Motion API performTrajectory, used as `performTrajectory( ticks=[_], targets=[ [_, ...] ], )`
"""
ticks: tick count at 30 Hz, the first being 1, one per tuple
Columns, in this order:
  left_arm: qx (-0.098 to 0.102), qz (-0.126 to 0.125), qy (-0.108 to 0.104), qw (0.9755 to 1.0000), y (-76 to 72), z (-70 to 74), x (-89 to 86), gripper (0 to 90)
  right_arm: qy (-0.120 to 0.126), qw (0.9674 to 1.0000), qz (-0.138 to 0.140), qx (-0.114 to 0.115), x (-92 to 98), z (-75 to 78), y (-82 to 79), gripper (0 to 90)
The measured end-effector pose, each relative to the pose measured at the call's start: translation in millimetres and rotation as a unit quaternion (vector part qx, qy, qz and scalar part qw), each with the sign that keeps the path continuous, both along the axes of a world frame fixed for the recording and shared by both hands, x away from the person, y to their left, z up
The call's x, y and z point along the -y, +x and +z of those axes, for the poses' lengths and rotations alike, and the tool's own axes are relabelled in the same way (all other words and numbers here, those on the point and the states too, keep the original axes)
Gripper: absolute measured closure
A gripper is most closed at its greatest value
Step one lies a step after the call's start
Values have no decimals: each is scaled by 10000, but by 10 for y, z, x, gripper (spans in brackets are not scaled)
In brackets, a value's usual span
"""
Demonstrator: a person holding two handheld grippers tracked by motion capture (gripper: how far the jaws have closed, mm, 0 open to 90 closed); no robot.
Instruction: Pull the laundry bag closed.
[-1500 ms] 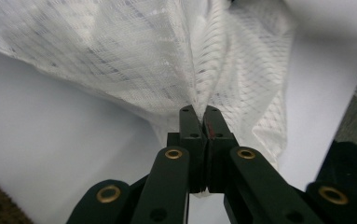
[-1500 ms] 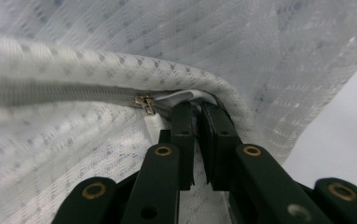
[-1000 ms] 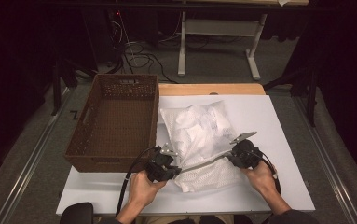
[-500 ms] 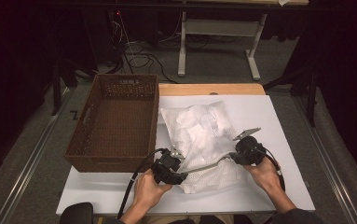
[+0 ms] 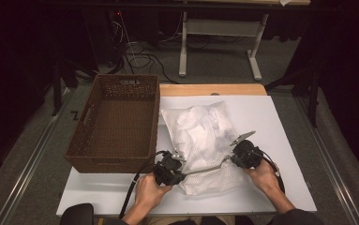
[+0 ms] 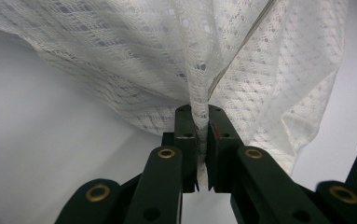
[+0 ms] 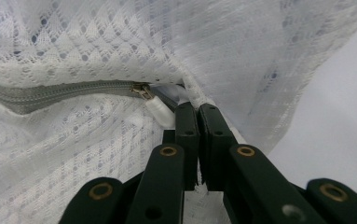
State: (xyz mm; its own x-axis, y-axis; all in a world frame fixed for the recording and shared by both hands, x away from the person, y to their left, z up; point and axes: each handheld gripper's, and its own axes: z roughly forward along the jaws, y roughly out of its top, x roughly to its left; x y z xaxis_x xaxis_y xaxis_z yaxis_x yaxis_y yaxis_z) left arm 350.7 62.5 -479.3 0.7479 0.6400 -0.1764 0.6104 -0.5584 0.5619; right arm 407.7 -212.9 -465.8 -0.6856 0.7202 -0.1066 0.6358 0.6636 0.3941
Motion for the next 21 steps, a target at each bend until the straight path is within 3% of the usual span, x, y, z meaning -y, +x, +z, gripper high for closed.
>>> performTrajectory(
  ticks=[3,6,10,15,18,21],
  targets=[
    [59,64,-49,9999,-22,51,-17,823,173,9998,21,-35,-9,-4,-20,900],
    [120,100,-67,9999,-41,97,11,687,140,9998,85,-120,-15,-3,-46,900],
    [142,-17,124,9998,-55,56,104,634,240,9996,82,-101,-9,1,-58,900],
    [-67,45,167,9998,-6,-70,105,718,368,9990,104,-216,-35,-3,-41,900],
    [-34,10,148,9999,-14,-89,84,833,294,9991,137,-257,-92,-40,-12,900],
    [17,-17,153,9999,-36,-58,73,861,256,9994,31,-221,-101,-61,25,900]
  ],
)
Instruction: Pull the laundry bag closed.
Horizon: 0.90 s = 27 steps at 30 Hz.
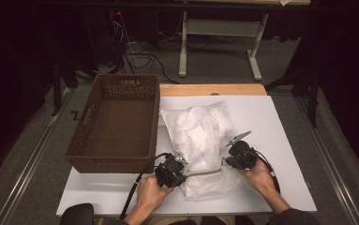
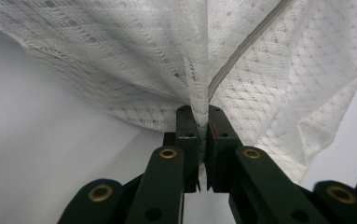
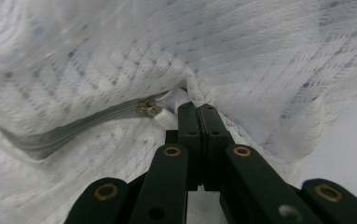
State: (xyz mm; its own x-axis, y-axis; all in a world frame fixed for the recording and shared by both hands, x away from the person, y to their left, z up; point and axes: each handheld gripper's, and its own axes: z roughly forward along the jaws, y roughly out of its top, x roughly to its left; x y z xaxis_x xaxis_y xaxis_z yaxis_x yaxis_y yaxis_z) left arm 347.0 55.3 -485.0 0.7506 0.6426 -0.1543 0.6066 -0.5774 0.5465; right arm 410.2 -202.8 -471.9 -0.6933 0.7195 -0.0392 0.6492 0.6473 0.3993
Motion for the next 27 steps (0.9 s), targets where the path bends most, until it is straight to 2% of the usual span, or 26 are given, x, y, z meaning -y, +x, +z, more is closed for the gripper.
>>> performTrajectory(
  ticks=[2,4,8,9,11,13,14,17,19,24,27],
  targets=[
    [120,7,-37,9999,-22,68,-40,867,-104,9999,-97,54,8,-8,14,900],
    [273,82,-173,9994,-46,172,-105,869,-142,9998,-127,83,4,-12,12,900],
    [381,190,-384,9984,-49,312,-225,869,-315,9994,75,88,-52,-8,-42,859],
    [384,221,-404,9982,-47,315,-237,869,-319,9993,101,159,-50,4,-48,842],
    [363,222,-394,9983,-40,302,-243,869,-169,9994,-15,290,-21,40,-41,790],
    [339,218,-384,9985,-35,286,-234,868,-179,9994,-82,290,-6,49,-23,774],
    [334,217,-382,9985,-33,281,-233,867,-211,9994,-121,262,-12,38,-20,781],
    [301,224,-387,9985,-19,265,-240,866,-397,9989,19,264,-36,5,-14,900],
    [268,242,-394,9986,-12,246,-241,865,-292,9989,30,371,-18,27,-23,900],
    [158,226,-283,9992,12,173,-214,865,12,9981,26,612,109,217,-138,900],
    [133,268,-148,9994,20,138,-208,865,-9,9971,114,755,177,324,-234,900]
  ],
)
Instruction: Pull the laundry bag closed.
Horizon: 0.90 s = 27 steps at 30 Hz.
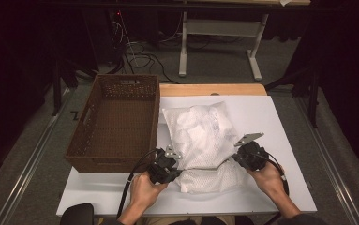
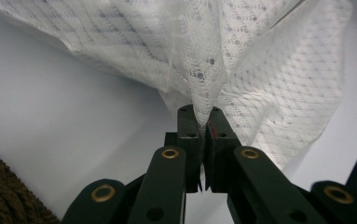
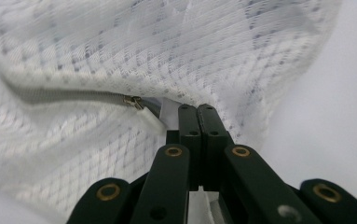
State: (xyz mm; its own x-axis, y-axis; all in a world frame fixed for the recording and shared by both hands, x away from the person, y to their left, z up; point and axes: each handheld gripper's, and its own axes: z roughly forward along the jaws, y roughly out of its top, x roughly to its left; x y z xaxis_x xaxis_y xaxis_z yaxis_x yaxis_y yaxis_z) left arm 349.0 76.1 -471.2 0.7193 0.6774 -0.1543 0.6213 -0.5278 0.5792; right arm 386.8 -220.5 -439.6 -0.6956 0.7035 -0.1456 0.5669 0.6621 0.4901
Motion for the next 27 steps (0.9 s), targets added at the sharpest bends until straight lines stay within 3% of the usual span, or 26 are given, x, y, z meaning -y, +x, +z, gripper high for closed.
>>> performTrajectory(
  ticks=[3,5,9,12,17,20,21,24,27],
  targets=[
    [-37,10,30,10000,6,-15,-3,866,-17,10000,-13,-79,69,11,-75,900],
    [-38,22,34,10000,7,-26,7,865,-18,9997,-41,-250,81,-27,-109,900],
    [-89,-23,78,9999,2,-39,11,865,162,9996,78,-204,61,-26,-185,894],
    [-115,-32,74,9999,0,-41,11,865,101,9993,248,-244,-16,-48,-219,900],
    [-74,-11,45,10000,-16,-17,-15,866,-33,9990,121,-433,-120,-194,-84,900],
    [-56,-1,-4,10000,-22,20,-64,867,-318,9980,86,-537,-179,-315,1,900],
    [-27,11,-27,10000,-25,32,-79,867,-415,9978,59,-522,-190,-341,23,900],
    [-12,-2,-67,10000,-36,55,-99,868,-546,9982,-144,-194,-187,-365,94,900],
    [8,-5,-60,10000,-41,56,-101,867,-422,9989,-182,-115,-148,-330,104,874]
  ],
)
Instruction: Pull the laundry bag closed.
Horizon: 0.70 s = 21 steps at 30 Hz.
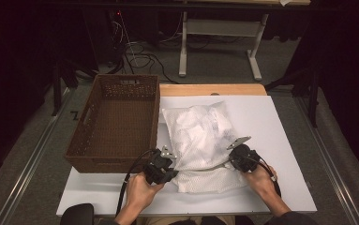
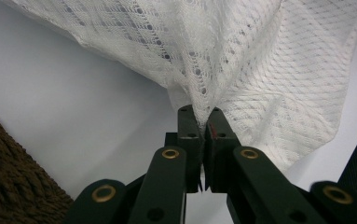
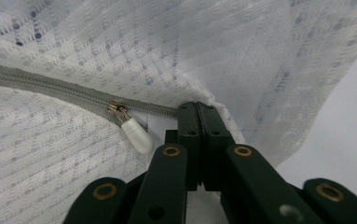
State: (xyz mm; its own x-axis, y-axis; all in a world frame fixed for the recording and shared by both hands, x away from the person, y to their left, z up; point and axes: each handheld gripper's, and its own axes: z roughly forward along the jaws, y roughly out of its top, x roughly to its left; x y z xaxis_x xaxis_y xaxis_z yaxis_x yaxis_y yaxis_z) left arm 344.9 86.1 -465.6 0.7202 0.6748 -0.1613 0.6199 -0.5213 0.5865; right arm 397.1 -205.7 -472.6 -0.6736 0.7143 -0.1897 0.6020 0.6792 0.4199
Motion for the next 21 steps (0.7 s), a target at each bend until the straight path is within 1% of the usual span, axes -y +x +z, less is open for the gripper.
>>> performTrajectory(
  ticks=[2,3,5,7,8,10,13,15,16,17,19,20,21],
  targets=[
    [-26,7,-8,10000,8,-8,-1,867,172,9998,142,-5,34,60,-69,853],
    [-53,5,0,10000,11,-13,2,866,179,9996,232,-35,51,84,-108,853],
    [-58,0,20,10000,11,-32,21,865,31,9994,332,-78,70,96,-178,855],
    [-68,-8,47,10000,9,-42,34,865,-153,9991,331,-236,88,62,-204,844],
    [-73,-4,48,10000,9,-44,37,865,-191,9988,328,-319,95,30,-200,818],
    [-96,-3,47,9999,14,-49,37,864,-184,9982,313,-482,97,-26,-181,751],
    [-128,-15,52,9999,22,-65,35,864,-128,9982,323,-491,78,-39,-168,723],
    [-138,-22,57,9999,19,-67,37,864,-159,9980,290,-547,65,-42,-150,727],
    [-127,-17,56,9999,15,-65,38,864,-164,9980,270,-553,57,-47,-139,749],
    [-120,-36,57,9999,14,-62,35,864,-220,9979,266,-542,47,-48,-130,773],
    [-108,-34,53,9999,5,-55,29,864,-363,9978,283,-472,13,-56,-127,817],
    [-112,-28,41,9999,1,-53,24,864,-390,9978,301,-433,-10,-61,-136,850],
    [-106,-21,30,9999,-1,-51,17,864,-487,9975,340,-383,-28,-59,-147,863]
  ],
)
